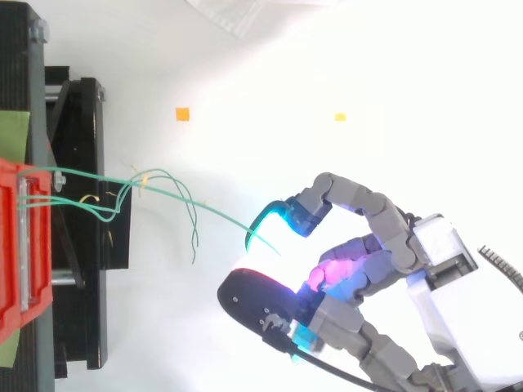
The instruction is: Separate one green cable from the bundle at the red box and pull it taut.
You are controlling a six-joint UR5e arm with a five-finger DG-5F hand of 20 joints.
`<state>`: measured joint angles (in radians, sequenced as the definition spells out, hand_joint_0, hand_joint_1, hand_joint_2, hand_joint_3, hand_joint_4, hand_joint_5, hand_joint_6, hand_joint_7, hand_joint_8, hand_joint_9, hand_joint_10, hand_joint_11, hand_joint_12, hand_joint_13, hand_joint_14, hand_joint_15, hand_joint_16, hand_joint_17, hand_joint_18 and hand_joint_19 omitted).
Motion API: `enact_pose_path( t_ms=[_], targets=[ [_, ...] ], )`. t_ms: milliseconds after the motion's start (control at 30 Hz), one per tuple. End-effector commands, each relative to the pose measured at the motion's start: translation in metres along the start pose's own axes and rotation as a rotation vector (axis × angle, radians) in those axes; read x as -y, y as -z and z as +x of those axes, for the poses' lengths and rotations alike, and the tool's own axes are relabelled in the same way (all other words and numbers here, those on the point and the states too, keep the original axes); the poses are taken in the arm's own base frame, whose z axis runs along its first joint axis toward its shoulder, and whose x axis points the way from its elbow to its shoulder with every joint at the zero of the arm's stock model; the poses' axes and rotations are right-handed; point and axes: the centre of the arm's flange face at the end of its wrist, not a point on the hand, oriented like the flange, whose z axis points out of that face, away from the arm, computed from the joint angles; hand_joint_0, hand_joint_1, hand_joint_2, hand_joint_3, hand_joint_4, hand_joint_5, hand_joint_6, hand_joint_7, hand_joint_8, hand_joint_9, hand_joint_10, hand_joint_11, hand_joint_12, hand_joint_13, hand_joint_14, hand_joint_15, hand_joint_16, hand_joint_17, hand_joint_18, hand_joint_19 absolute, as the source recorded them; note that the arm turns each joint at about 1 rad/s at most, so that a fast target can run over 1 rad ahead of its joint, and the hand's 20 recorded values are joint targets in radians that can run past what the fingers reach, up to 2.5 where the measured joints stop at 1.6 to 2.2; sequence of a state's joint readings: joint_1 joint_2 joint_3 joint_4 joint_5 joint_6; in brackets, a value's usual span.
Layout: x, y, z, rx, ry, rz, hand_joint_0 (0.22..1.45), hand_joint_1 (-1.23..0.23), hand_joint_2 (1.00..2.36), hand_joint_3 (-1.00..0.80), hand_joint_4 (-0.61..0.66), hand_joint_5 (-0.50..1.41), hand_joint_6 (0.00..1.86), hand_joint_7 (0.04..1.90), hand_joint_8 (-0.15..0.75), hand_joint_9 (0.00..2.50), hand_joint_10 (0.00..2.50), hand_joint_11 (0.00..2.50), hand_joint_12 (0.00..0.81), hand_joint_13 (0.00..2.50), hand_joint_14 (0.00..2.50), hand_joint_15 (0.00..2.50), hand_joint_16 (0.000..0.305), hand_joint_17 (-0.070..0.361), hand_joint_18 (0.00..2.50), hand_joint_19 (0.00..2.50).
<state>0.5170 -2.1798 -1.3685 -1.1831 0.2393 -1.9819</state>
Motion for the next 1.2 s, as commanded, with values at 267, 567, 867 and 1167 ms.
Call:
enact_pose_path(
  t_ms=[267,567,867,1167],
  targets=[
    [0.0003,-0.0001,0.0001,0.001,0.001,0.0,0.69,-0.73,1.02,-0.19,0.06,0.06,0.68,1.39,0.272,1.4,0.01,0.18,0.3,1.03,0.02,0.72,0.035,0.078,0.71,0.66],
    [0.0001,0.0021,0.0008,-0.003,-0.003,-0.001,0.69,-0.72,1.02,-0.2,0.05,0.05,0.7,1.35,0.286,1.44,0.01,0.17,0.289,0.96,0.02,0.63,0.033,0.074,0.63,0.64],
    [0.0,0.001,0.0004,-0.001,-0.003,-0.001,0.68,-0.72,1.02,-0.2,0.04,0.05,0.71,1.32,0.248,1.47,0.0,0.06,0.295,0.96,0.02,0.6,0.033,0.074,0.62,0.62],
    [0.0001,0.001,0.0004,-0.001,-0.002,0.0,0.68,-0.72,1.02,-0.21,0.03,0.05,0.71,1.31,0.249,1.47,0.0,0.11,0.292,0.95,0.02,0.6,0.034,0.077,0.6,0.61]
  ],
)
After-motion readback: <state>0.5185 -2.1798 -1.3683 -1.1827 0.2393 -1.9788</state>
